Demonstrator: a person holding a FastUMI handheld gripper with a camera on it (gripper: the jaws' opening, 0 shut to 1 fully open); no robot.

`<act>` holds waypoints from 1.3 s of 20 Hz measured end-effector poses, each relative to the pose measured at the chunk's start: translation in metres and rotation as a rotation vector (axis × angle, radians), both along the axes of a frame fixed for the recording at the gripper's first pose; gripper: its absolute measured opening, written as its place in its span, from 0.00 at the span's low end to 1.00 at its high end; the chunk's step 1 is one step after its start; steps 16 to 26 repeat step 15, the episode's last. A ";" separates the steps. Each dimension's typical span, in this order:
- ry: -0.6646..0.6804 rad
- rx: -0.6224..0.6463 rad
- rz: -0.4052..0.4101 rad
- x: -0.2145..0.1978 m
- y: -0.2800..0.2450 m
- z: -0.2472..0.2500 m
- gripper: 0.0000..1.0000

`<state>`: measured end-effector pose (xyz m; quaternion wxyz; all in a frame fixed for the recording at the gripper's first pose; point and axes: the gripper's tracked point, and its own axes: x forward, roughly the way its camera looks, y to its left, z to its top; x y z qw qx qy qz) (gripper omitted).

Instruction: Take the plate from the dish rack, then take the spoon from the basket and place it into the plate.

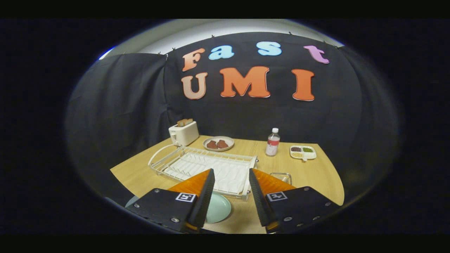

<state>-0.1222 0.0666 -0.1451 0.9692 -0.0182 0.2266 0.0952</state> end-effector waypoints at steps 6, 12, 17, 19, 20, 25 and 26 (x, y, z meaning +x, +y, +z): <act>-0.167 0.006 -0.034 0.021 -0.009 0.075 0.84; -0.275 0.009 -0.098 0.033 -0.026 0.118 0.97; -0.302 0.032 -0.105 0.037 -0.027 0.123 0.97; -0.302 0.032 -0.105 0.037 -0.027 0.123 0.97; -0.302 0.032 -0.105 0.037 -0.027 0.123 0.97; -0.302 0.032 -0.105 0.037 -0.027 0.123 0.97; -0.302 0.032 -0.105 0.037 -0.027 0.123 0.97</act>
